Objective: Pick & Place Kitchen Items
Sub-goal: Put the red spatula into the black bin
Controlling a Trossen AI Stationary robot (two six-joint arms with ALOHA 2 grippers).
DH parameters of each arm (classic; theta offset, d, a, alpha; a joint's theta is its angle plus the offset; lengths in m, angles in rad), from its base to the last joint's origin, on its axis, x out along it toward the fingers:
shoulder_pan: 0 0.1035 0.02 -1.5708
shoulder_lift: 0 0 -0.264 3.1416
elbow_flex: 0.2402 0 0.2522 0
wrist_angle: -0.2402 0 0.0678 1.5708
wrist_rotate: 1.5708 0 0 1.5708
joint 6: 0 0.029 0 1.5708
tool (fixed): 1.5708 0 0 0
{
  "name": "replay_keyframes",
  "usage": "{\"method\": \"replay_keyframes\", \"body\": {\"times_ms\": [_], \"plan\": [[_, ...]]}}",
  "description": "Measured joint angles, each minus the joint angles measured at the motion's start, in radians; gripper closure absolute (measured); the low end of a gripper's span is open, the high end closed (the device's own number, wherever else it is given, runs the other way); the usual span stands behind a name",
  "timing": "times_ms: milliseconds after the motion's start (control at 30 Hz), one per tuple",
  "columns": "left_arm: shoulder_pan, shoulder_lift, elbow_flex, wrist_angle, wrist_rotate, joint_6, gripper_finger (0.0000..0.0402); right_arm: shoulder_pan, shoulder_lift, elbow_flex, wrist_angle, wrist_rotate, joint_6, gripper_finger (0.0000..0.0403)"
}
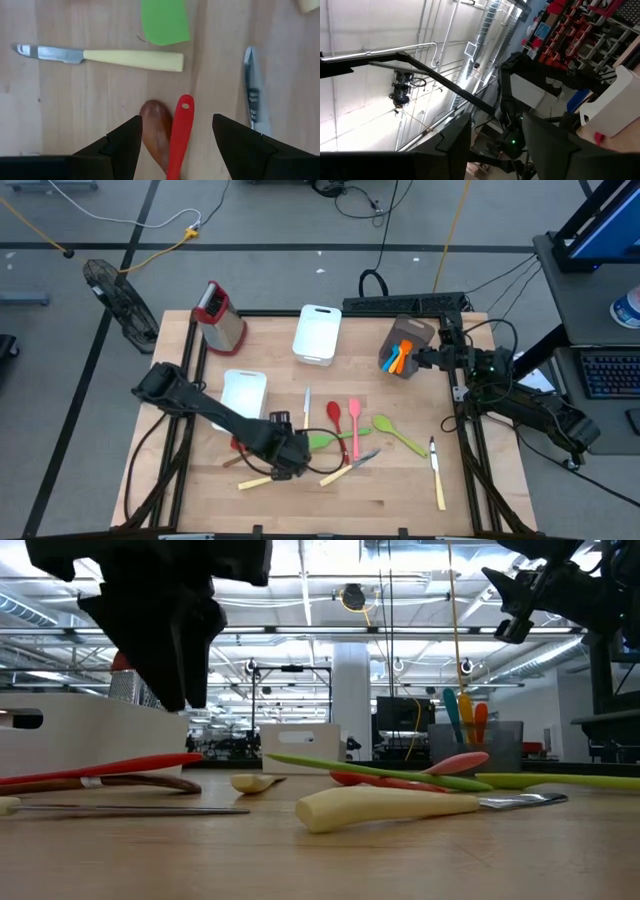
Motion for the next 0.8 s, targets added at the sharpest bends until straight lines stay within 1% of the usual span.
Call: {"method": "replay_keyframes", "body": {"times_ms": [400, 633, 800], "plan": [[-0.01, 0.085, -0.001, 0.014, 0.016, -0.013, 0.0153, 0.0, 0.001, 0.0, -0.009, 0.0, -0.001, 0.0234], [-0.018, 0.104, -0.001, 0.007, 0.012, -0.01, 0.0153, 0.0, 0.001, 0.0, -0.023, 0.0, -0.001, 0.0234], [-0.018, 0.102, -0.001, -0.006, -0.022, 0.001, 0.0153, 0.0, 0.001, 0.0, -0.029, 0.0, -0.002, 0.0234]]}}
